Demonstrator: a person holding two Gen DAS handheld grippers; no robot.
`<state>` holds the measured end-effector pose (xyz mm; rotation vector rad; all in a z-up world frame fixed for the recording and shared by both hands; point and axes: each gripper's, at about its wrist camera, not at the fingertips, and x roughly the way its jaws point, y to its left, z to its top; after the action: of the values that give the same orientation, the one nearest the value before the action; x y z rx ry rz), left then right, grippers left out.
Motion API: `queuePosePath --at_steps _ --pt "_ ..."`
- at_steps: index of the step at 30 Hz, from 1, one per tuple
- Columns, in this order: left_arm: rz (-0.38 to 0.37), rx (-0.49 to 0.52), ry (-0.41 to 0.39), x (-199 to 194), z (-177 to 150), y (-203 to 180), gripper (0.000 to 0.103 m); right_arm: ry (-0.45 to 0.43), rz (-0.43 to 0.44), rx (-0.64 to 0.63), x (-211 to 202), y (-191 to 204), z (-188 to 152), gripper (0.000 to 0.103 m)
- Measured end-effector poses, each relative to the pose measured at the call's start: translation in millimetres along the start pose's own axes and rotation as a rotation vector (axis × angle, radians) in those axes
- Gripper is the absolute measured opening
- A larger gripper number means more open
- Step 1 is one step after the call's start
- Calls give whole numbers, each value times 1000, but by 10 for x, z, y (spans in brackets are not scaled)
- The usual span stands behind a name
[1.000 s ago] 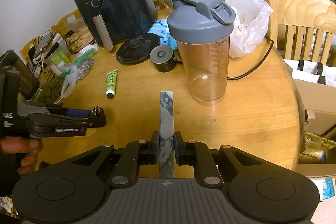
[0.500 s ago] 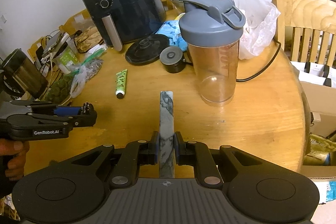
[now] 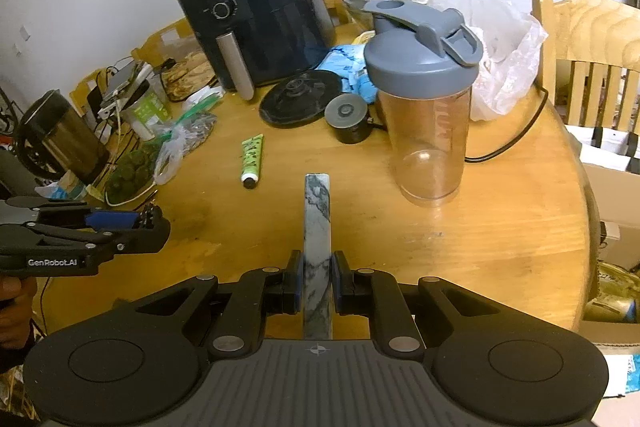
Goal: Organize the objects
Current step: 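Carry the black plug and marbled bar over the cardboard box with both grippers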
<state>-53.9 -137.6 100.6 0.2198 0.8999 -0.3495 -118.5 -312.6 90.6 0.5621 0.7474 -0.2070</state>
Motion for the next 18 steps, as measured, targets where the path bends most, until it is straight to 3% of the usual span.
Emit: queuePosePath --at_steps 18 --pt "0 -66 -27 -351 -240 -29 40 18 77 -60 -113 119 -71 17"
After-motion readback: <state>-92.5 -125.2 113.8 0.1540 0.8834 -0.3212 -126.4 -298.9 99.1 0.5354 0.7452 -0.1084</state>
